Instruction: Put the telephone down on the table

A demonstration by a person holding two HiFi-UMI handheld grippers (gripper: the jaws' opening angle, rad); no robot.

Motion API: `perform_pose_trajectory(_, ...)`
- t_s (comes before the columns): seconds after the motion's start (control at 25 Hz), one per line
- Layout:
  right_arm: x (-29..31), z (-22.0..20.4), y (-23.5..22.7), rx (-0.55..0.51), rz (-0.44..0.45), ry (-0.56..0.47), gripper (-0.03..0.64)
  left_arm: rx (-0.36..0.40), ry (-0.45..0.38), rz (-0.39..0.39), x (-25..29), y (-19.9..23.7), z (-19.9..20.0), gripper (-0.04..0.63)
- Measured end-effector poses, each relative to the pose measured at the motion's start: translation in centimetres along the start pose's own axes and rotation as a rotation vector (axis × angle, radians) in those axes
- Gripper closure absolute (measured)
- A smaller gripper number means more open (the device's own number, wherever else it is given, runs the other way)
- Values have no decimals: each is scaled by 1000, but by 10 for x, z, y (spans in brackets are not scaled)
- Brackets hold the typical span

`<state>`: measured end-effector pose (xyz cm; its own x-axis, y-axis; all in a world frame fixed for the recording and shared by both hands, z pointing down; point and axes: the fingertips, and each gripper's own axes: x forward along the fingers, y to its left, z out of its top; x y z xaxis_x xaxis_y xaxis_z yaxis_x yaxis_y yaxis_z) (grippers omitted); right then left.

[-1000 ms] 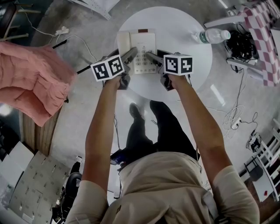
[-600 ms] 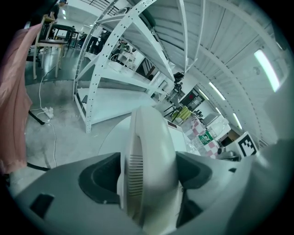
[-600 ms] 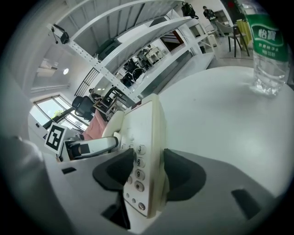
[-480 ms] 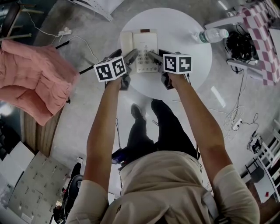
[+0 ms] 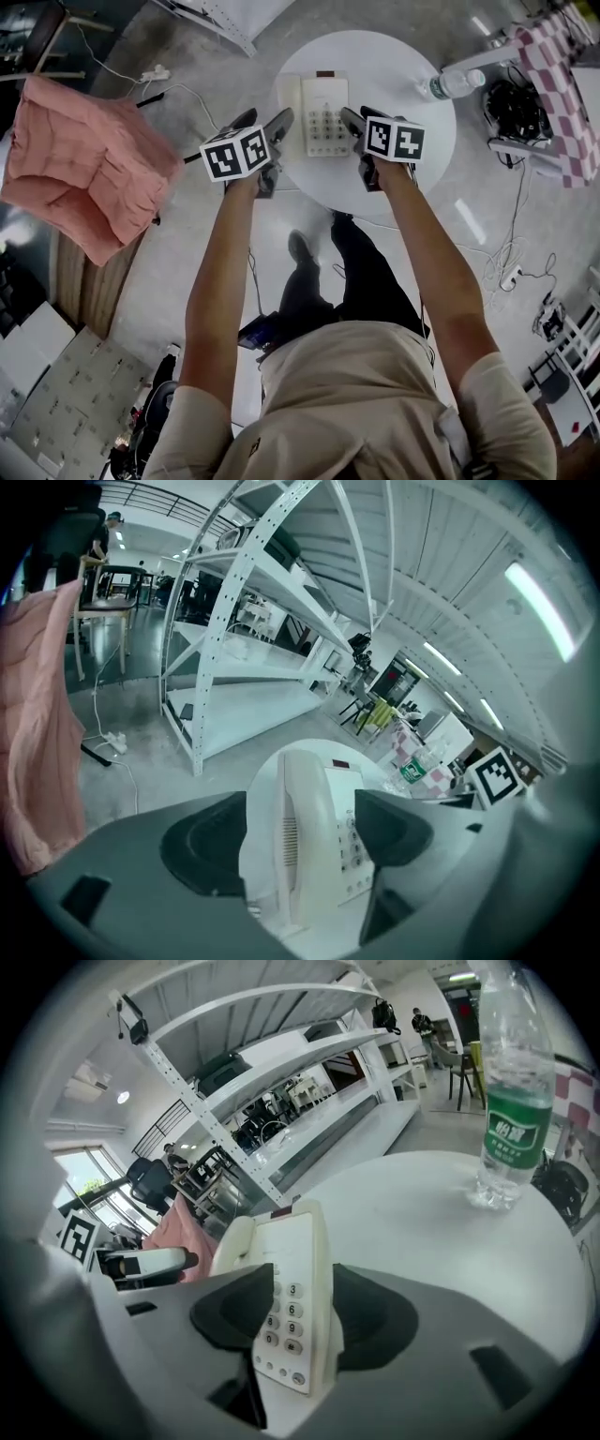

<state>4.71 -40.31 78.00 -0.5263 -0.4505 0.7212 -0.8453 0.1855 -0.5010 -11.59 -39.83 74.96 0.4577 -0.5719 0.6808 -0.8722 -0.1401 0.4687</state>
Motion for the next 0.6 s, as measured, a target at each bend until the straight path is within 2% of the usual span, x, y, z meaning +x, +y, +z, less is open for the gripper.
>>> perform_pose_trajectory(0.24, -51, 30, 37, -40, 46, -104, 487, 69, -119, 8, -73, -15, 46, 256)
perform_pose_trajectory(0.4, -95, 49, 79, -118, 85, -182, 537, 89, -215, -43, -123, -41, 76, 262)
perform_pose_trajectory(0.52, -129, 62, 113, -199, 110, -246, 608, 118, -294, -98, -163, -67, 97, 336)
perform_pose_trajectory(0.6, -153, 68, 138, -259, 128, -284, 624, 148, -342, -130, -192, -84, 108, 406)
